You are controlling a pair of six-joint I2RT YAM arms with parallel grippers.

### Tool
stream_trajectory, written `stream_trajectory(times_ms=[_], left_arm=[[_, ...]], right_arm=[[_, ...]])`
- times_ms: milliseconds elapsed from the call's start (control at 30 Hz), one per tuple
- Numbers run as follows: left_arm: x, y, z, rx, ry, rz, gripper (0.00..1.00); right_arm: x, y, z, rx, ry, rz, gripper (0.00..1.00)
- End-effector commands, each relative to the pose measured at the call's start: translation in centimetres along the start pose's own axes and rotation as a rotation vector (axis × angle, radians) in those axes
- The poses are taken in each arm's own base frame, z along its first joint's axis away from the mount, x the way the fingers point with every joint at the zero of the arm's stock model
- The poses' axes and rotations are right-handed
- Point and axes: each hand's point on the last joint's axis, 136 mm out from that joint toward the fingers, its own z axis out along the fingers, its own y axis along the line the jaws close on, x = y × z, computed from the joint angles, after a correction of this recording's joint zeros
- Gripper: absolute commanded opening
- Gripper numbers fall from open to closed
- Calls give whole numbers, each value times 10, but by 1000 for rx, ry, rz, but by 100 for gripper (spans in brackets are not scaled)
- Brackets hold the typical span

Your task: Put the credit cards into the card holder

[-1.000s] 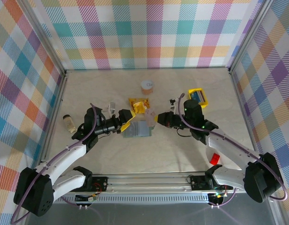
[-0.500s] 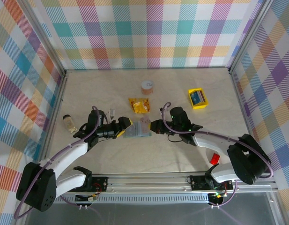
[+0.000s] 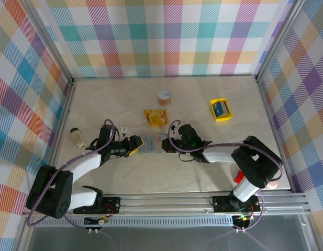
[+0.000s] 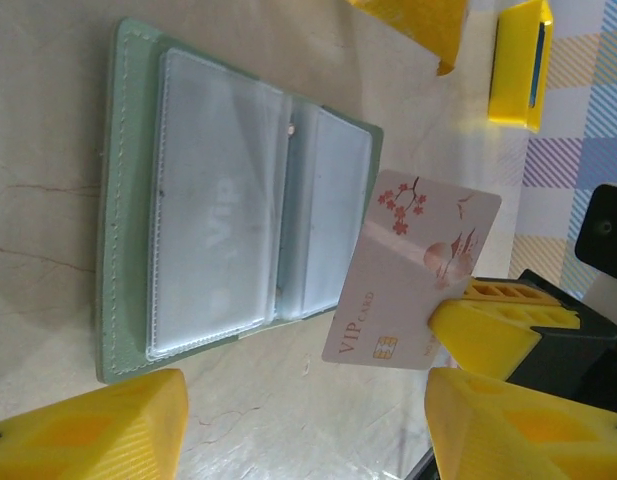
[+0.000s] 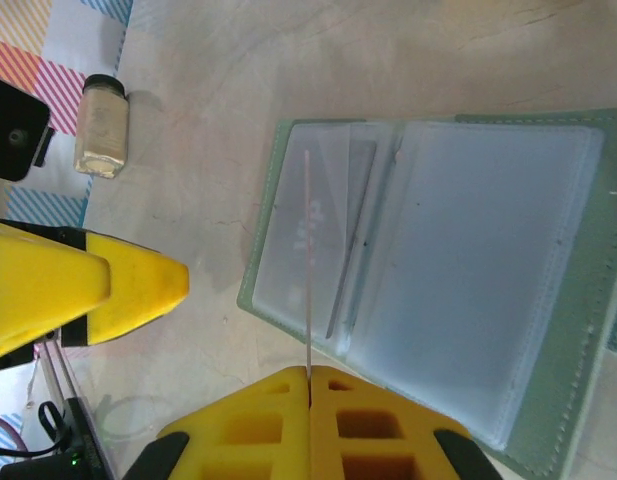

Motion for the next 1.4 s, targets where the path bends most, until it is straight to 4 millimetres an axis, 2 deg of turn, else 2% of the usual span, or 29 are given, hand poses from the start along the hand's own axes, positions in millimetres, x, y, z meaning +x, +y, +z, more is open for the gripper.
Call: stream_trajectory(times_ms=[0, 233, 433, 900, 1367], left_arm=[[-3, 1, 4, 33, 1, 29, 57], [-9, 5, 16, 37, 6, 39, 38], [-15, 9, 18, 4, -11, 55, 28], [-16, 13, 16, -37, -7, 90, 31], [-19, 10, 20, -24, -1, 97, 32]], right_arm=[[-21, 14, 8, -43, -80, -25, 0], [-25, 13, 16, -8, -44, 9, 0], [-26, 9, 14, 10, -28, 56, 0], [-26, -7, 20, 48, 6, 105, 0], [-23, -9, 29, 30, 36, 123, 0]])
